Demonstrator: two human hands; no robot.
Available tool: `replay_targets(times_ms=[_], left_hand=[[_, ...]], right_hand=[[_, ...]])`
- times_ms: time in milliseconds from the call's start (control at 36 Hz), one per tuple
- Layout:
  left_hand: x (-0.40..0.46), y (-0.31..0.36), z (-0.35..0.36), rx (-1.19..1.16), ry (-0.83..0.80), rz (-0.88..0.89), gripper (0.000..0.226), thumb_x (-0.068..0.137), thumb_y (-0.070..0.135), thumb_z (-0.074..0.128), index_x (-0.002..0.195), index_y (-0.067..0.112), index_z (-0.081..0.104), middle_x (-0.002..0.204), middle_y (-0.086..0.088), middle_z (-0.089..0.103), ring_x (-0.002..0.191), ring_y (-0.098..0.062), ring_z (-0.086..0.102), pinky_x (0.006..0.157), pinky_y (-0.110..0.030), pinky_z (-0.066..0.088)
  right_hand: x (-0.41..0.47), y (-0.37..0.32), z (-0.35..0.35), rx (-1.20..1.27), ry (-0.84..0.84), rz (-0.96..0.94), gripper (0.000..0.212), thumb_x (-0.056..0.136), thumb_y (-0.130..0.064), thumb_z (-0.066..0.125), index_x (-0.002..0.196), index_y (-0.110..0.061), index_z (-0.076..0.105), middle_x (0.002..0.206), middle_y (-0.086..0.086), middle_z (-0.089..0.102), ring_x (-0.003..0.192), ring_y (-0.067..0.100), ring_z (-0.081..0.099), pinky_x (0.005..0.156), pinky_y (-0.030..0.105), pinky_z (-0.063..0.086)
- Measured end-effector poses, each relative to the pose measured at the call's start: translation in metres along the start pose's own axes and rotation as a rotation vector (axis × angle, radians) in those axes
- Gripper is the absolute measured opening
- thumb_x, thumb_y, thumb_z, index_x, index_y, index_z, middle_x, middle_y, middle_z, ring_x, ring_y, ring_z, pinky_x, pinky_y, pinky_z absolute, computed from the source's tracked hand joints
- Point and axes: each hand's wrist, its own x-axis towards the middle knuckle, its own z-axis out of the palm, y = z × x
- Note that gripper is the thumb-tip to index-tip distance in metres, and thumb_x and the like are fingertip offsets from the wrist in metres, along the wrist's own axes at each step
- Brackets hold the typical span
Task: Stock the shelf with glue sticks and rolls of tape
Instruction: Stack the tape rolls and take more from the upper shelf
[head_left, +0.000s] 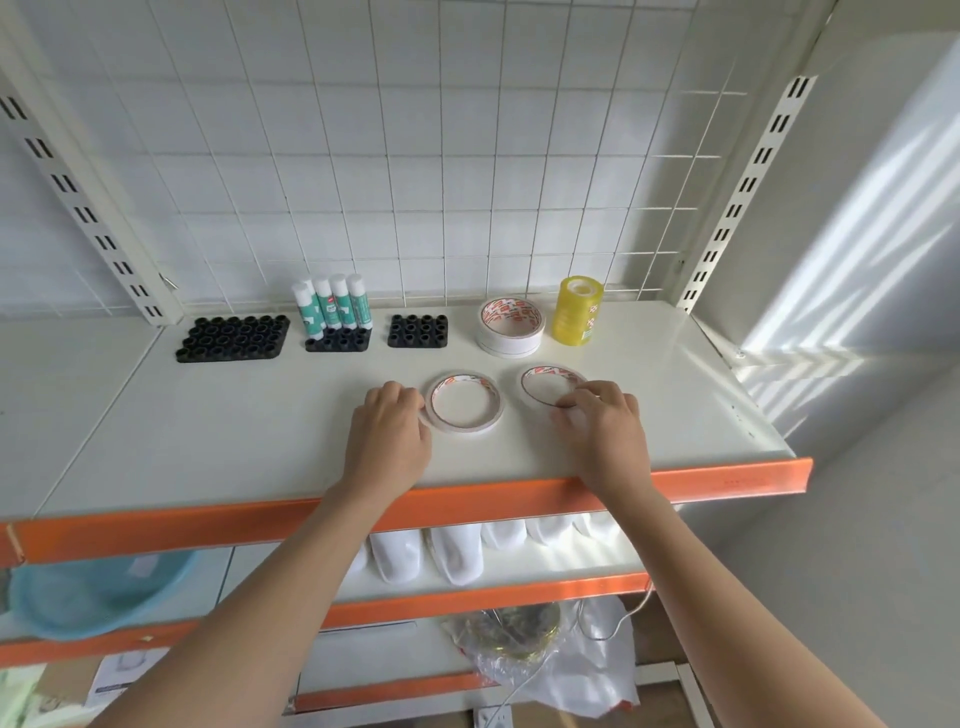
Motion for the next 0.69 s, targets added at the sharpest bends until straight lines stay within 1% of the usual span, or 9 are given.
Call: replay_targets(times_ms=[56, 139, 222, 278, 361, 444, 528, 611, 694], left_hand=[[-0.001, -0.001, 0.000, 0.022, 0.005, 0.008, 0.015, 0.081, 0.002, 0.058, 0.095, 0.003, 0.064, 0.094, -0.014, 0.058, 0.091, -0.036, 0.054, 0.077, -0.044, 0.046], [0.000, -0.002, 0.003, 0.052, 0.010, 0.029, 0.014, 0.080, 0.003, 0.059, 0.093, 0.004, 0.064, 0.092, -0.014, 0.058, 0.088, -0.036, 0.055, 0.073, -0.044, 0.047], [0.000, -0.002, 0.004, 0.077, 0.014, 0.041, 0.013, 0.077, 0.003, 0.061, 0.090, 0.004, 0.064, 0.088, -0.014, 0.058, 0.083, -0.035, 0.055, 0.070, -0.043, 0.047], [0.000, -0.002, 0.004, 0.092, 0.018, 0.051, 0.013, 0.075, 0.003, 0.063, 0.088, 0.004, 0.064, 0.085, -0.014, 0.058, 0.080, -0.036, 0.056, 0.067, -0.043, 0.048], [0.000, -0.002, 0.004, 0.111, 0.031, 0.069, 0.013, 0.071, 0.002, 0.065, 0.084, 0.004, 0.063, 0.081, -0.013, 0.057, 0.076, -0.036, 0.056, 0.064, -0.043, 0.048], [0.001, -0.001, 0.004, 0.138, 0.036, 0.088, 0.013, 0.069, 0.002, 0.066, 0.081, 0.005, 0.063, 0.079, -0.013, 0.056, 0.073, -0.035, 0.056, 0.061, -0.042, 0.048], [0.002, 0.000, 0.004, 0.161, 0.048, 0.107, 0.016, 0.065, 0.002, 0.069, 0.078, 0.006, 0.061, 0.076, -0.012, 0.055, 0.069, -0.034, 0.055, 0.057, -0.040, 0.048], [0.001, 0.000, 0.004, 0.161, 0.065, 0.120, 0.017, 0.064, 0.002, 0.070, 0.077, 0.007, 0.059, 0.075, -0.011, 0.054, 0.068, -0.033, 0.054, 0.056, -0.040, 0.047], [0.001, 0.000, 0.004, 0.160, 0.078, 0.119, 0.018, 0.063, 0.002, 0.070, 0.076, 0.007, 0.059, 0.074, -0.011, 0.054, 0.068, -0.033, 0.054, 0.056, -0.039, 0.047]], right_hand=[[0.001, -0.004, 0.003, 0.014, 0.071, -0.050, 0.013, 0.083, -0.018, 0.073, 0.094, -0.012, 0.074, 0.105, 0.010, 0.063, 0.096, 0.039, 0.053, 0.083, 0.037, 0.047], [0.004, -0.010, 0.007, 0.001, 0.177, -0.129, 0.010, 0.081, -0.019, 0.075, 0.090, -0.014, 0.072, 0.097, 0.007, 0.065, 0.090, 0.036, 0.054, 0.075, 0.038, 0.051], [0.011, -0.016, 0.008, 0.013, 0.253, -0.180, 0.008, 0.083, -0.021, 0.071, 0.089, -0.015, 0.071, 0.097, 0.004, 0.065, 0.090, 0.033, 0.054, 0.072, 0.036, 0.050], [0.019, -0.020, 0.010, 0.016, 0.269, -0.215, 0.011, 0.085, -0.024, 0.065, 0.089, -0.016, 0.071, 0.097, 0.003, 0.065, 0.089, 0.033, 0.055, 0.072, 0.036, 0.049], [0.038, -0.026, 0.016, 0.018, 0.246, -0.228, 0.012, 0.087, -0.025, 0.065, 0.089, -0.016, 0.071, 0.098, 0.003, 0.066, 0.089, 0.034, 0.055, 0.071, 0.039, 0.050], [0.057, -0.033, 0.026, -0.004, 0.195, -0.205, 0.010, 0.086, -0.023, 0.069, 0.092, -0.016, 0.072, 0.101, 0.005, 0.066, 0.093, 0.035, 0.055, 0.071, 0.042, 0.051], [0.073, -0.038, 0.035, -0.035, 0.138, -0.185, 0.014, 0.086, -0.024, 0.068, 0.096, -0.015, 0.073, 0.104, 0.007, 0.066, 0.098, 0.037, 0.054, 0.075, 0.046, 0.051], [0.084, -0.039, 0.041, -0.039, 0.089, -0.139, 0.017, 0.089, -0.025, 0.065, 0.100, -0.015, 0.073, 0.109, 0.008, 0.064, 0.104, 0.036, 0.052, 0.080, 0.045, 0.048], [0.090, -0.038, 0.044, -0.064, 0.036, -0.097, 0.021, 0.091, -0.027, 0.062, 0.105, -0.014, 0.071, 0.115, 0.008, 0.062, 0.108, 0.035, 0.049, 0.083, 0.043, 0.046]])
